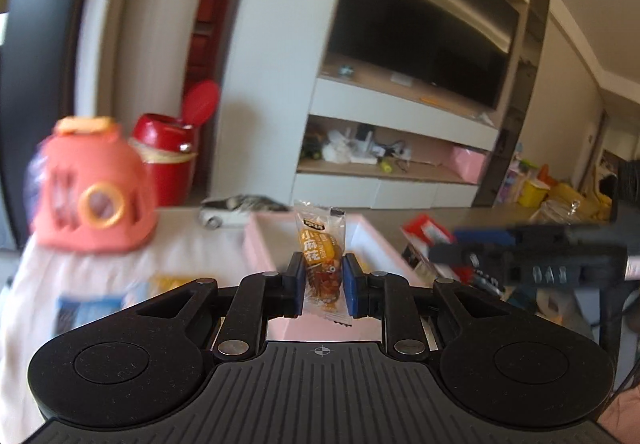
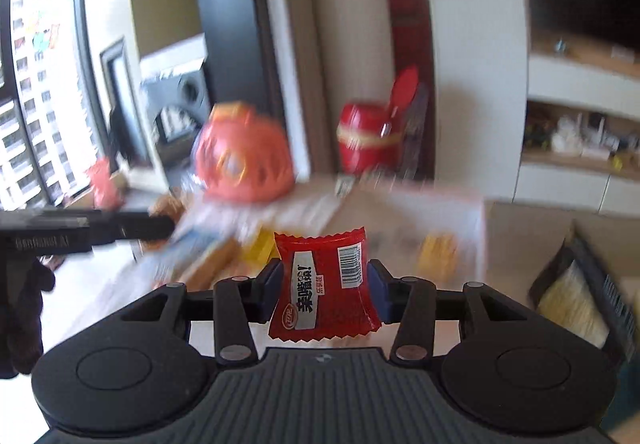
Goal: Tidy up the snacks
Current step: 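Carry the candy and red packet into the pink box and open both tools, then grasp the red spicy-strip packet with the left tool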
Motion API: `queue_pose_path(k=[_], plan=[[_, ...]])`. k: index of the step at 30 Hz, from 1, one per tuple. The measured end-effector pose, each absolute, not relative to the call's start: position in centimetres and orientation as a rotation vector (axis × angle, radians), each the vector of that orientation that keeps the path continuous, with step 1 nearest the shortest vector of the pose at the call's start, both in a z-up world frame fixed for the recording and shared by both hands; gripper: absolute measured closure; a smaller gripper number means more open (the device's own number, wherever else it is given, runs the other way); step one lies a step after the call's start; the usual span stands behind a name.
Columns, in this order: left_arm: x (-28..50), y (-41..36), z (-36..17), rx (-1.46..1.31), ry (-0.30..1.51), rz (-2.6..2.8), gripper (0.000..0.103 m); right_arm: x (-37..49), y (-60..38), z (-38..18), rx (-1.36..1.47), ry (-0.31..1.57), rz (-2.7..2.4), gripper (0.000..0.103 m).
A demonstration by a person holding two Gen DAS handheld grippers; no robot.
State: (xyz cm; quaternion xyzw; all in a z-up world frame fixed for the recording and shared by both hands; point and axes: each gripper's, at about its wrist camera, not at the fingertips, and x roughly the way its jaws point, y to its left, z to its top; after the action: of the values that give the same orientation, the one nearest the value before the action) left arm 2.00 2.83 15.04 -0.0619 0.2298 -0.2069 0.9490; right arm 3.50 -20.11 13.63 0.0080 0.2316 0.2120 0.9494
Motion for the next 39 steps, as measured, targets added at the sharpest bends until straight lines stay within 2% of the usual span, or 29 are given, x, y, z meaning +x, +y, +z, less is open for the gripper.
queue_pose_path(k=[2,3,5,6,9,12,16,24,29,34,39], plan=[[6.3,1.6,14.9,-0.19,0.527,-0.46,0.078,7.3,-20.2,15.4,0.012,0.491,0.394,0.056],[8.9,1.0,14.3,-0.233,0.575,-0.48,0.078,9.3,-20.1,16.1,0.008,0.509,0.385,0.051],[13.7,-0.1,12.2,-0.298,0.653,-0.474,0.077,13.8,-20.1,16.9,0.017,0.556,0.37,0.03],[15.5,-0.5,11.0,-0.316,0.687,-0.45,0.077,15.6,-20.2,16.9,0.034,0.582,0.344,0.028],[17.5,-0.1,8.5,-0.365,0.709,-0.433,0.077,18.5,-20.9,15.7,0.079,0.651,0.31,0.028],[16.6,1.4,7.3,-0.343,0.694,-0.439,0.077,17.5,-21.8,13.5,0.1,0.667,0.339,0.028],[13.6,4.0,6.3,-0.262,0.672,-0.319,0.077,14.7,-21.8,10.1,0.09,0.677,0.345,0.028],[6.8,11.4,4.6,-0.29,0.646,-0.078,0.077,8.3,-16.5,5.5,-0.076,0.61,0.44,0.028],[3.4,15.2,4.8,-0.341,0.552,0.084,0.077,6.7,-12.3,2.5,-0.064,0.682,0.535,0.028],[3.8,17.5,3.9,-0.437,0.604,0.079,0.077,5.1,-9.4,0.5,-0.083,0.708,0.555,0.028],[4.3,14.9,3.1,-0.336,0.688,-0.061,0.077,3.9,-8.7,-1.2,-0.103,0.721,0.517,0.026]])
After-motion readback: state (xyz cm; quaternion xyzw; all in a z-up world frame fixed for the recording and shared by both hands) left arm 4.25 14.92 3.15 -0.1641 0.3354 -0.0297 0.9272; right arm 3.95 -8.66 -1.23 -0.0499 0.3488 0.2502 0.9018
